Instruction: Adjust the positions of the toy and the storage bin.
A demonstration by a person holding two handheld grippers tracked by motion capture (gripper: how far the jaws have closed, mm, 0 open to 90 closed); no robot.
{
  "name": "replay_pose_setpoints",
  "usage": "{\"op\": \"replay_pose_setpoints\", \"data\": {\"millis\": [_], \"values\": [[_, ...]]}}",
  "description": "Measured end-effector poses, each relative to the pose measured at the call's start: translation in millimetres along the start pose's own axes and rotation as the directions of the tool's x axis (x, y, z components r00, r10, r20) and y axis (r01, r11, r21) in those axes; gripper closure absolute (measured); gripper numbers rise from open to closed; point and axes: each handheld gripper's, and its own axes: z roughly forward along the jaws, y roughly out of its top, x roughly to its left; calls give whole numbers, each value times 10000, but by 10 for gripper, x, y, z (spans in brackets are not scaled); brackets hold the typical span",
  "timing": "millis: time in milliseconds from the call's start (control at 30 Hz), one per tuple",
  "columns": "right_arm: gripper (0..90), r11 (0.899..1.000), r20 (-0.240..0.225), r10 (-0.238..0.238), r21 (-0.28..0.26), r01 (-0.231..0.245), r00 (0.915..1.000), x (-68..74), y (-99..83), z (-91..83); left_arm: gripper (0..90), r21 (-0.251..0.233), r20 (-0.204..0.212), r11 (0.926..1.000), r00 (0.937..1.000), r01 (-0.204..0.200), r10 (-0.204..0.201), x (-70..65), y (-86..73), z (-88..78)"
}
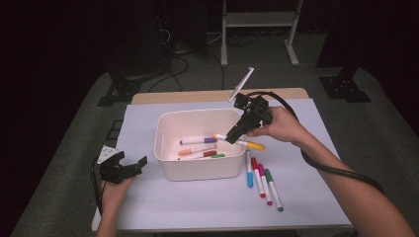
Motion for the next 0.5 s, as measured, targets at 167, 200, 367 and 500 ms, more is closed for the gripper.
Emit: {"op": "replay_pose_setpoints", "data": {"millis": [167, 200, 367, 500], "values": [[751, 9990, -191, -387, 235, 392, 9991, 6, 234, 166, 0, 2, 15, 10000, 10000, -9, 9, -3, 0, 0], [751, 9990, -191, -387, 235, 392, 9991, 6, 234, 166, 0, 2, 15, 10000, 10000, -9, 9, -3, 0, 0], [750, 9958, -384, -737, 518, 756, 9965, 3, 484, 364, 0, -12, 15, 10000, 10000, 5, -5, 5, 0, -4], [751, 9942, -506, -841, 632, 872, 9952, -18, 580, 496, 0, -39, 2, 10000, 10000, 23, -23, 13, -1, -9]]}}
